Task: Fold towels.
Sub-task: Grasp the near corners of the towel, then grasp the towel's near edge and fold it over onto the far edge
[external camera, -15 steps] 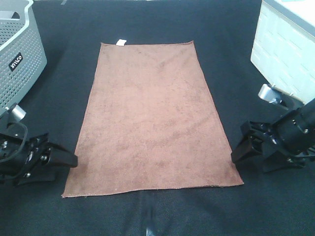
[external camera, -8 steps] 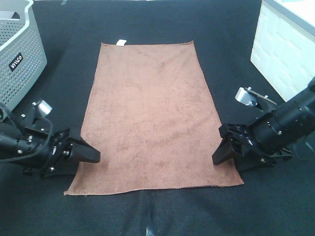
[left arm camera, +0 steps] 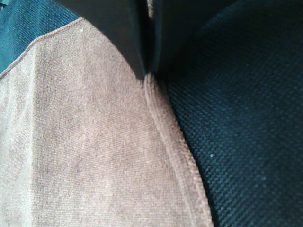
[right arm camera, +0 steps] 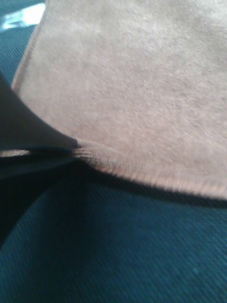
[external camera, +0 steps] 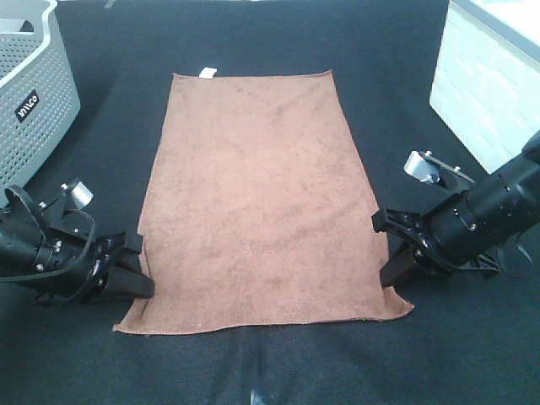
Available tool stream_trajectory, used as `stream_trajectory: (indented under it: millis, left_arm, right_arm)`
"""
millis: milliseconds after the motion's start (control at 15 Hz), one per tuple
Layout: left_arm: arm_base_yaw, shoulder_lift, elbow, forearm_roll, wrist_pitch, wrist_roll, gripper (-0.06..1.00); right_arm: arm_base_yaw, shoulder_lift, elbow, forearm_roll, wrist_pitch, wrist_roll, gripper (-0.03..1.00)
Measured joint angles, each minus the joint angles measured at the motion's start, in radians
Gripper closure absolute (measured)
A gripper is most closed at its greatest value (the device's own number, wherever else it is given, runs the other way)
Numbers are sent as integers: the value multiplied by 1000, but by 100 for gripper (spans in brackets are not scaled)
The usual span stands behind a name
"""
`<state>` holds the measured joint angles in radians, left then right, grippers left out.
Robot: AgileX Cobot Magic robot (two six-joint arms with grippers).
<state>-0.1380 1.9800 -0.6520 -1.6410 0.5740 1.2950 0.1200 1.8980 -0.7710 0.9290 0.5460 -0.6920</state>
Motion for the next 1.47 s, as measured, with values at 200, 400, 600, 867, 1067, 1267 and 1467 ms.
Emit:
stream_trajectory:
  millis: [200, 400, 600, 867, 1067, 1267, 1467]
  left_arm:
    - [0, -47, 0, 94, -12, -46, 94]
    - [0, -109, 2, 204, -11, -137, 94]
    - [0, -216, 66, 339, -11, -253, 94]
    - [0, -299, 191, 351, -10, -265, 94]
    - [0, -348, 259, 355, 2, -265, 94]
    - [0, -390, 308, 381, 9, -296, 94]
    - [0, -398, 318, 396, 11, -303, 94]
  right_arm:
    - [0, -54, 0, -5, 40, 31, 97]
    - [0, -111, 17, -16, 50, 54, 97]
    - [0, -187, 85, -36, 86, 64, 97]
    - [0, -257, 213, -39, 105, 78, 97]
    - [0, -339, 310, -40, 116, 79, 97]
    - [0, -422, 368, -47, 169, 80, 97]
    - [0, -458, 373, -56, 177, 82, 97]
